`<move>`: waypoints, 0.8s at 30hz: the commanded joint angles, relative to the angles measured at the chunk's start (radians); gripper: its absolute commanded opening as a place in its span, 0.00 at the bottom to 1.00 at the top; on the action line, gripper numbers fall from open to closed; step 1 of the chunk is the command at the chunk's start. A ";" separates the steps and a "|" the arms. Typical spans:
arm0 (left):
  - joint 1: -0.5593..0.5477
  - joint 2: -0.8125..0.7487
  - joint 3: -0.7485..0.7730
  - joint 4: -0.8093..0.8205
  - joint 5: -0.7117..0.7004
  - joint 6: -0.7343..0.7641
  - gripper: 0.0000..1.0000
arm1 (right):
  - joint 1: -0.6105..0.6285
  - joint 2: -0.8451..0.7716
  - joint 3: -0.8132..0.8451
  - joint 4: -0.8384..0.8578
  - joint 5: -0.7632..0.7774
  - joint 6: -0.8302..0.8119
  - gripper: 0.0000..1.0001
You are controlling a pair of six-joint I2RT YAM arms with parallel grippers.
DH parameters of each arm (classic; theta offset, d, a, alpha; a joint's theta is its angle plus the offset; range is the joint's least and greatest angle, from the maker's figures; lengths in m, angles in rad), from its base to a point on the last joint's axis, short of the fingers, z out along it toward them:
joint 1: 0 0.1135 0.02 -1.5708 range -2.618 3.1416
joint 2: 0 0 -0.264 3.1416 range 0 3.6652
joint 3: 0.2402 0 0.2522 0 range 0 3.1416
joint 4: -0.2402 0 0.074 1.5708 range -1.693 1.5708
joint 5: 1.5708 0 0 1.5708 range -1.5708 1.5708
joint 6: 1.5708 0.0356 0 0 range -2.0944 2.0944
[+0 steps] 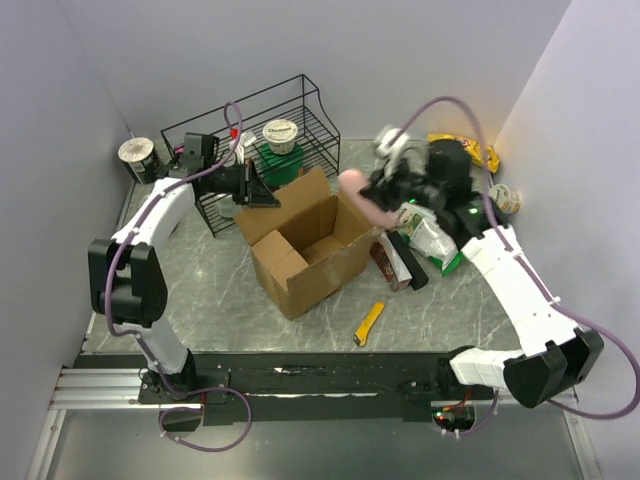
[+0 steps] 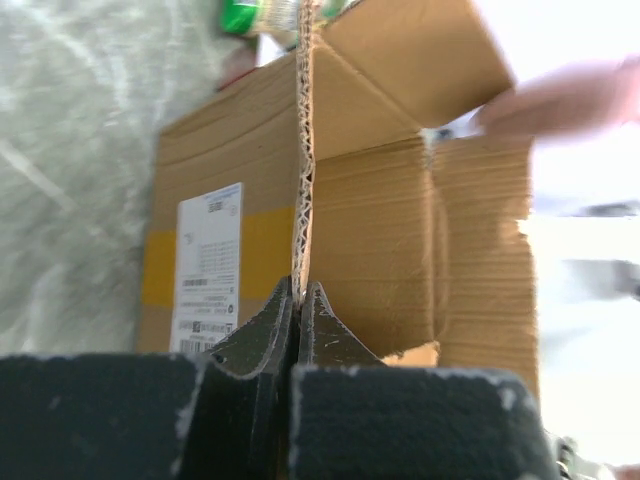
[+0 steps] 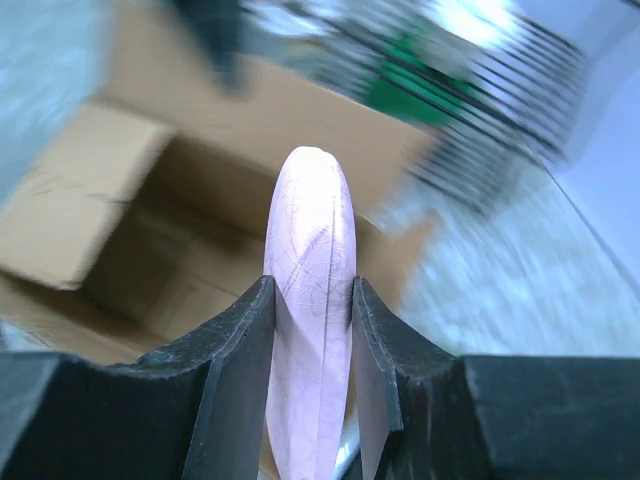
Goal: Unpack the express box
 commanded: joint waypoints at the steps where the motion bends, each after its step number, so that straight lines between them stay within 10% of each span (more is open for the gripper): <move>1: 0.005 -0.110 -0.014 -0.105 -0.194 0.109 0.01 | -0.119 -0.077 0.084 0.076 0.071 0.265 0.00; 22: 0.054 -0.343 -0.218 -0.065 -0.555 -0.042 0.07 | -0.193 0.306 -0.132 0.023 0.060 0.587 0.00; 23: 0.054 -0.338 -0.218 -0.062 -0.545 -0.042 0.08 | -0.193 0.322 -0.134 0.033 0.061 0.581 0.01; 24: 0.054 -0.331 -0.216 -0.062 -0.537 -0.041 0.11 | -0.193 0.354 -0.132 0.030 0.049 0.576 0.25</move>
